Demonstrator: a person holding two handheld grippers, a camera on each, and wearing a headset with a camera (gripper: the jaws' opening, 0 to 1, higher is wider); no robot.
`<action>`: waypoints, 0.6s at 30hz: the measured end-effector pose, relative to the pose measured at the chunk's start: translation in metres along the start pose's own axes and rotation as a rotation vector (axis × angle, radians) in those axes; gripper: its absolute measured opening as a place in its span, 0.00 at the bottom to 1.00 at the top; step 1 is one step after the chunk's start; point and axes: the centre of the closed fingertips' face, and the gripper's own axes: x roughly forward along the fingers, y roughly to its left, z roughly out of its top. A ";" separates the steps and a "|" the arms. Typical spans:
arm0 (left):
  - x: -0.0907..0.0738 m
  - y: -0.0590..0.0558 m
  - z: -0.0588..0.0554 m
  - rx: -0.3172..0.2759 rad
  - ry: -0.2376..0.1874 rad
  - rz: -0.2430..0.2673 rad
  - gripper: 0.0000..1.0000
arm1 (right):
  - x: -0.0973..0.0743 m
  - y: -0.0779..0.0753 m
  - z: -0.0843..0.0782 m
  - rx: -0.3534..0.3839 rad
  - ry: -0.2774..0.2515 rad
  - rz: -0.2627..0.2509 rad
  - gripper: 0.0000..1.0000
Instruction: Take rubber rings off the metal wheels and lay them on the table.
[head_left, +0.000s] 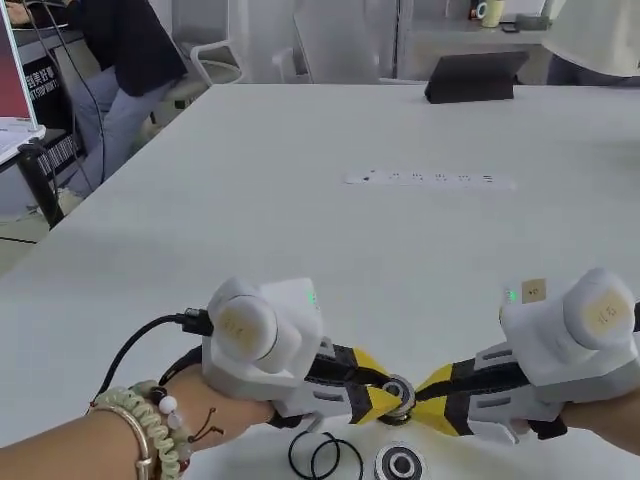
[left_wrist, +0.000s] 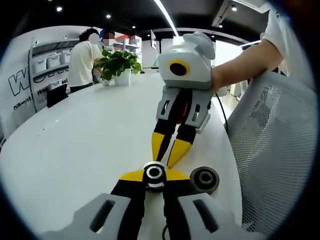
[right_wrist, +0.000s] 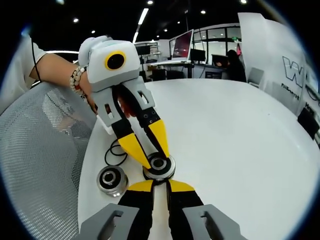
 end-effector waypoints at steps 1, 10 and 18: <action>0.000 0.000 0.000 -0.001 0.000 0.000 0.07 | 0.000 0.000 0.000 -0.003 0.004 -0.001 0.06; 0.000 0.000 0.000 -0.006 0.000 0.004 0.07 | -0.002 -0.005 -0.001 -0.012 0.018 -0.028 0.00; 0.000 0.000 0.000 -0.007 0.000 0.011 0.07 | -0.005 -0.010 0.000 0.125 0.016 -0.048 0.00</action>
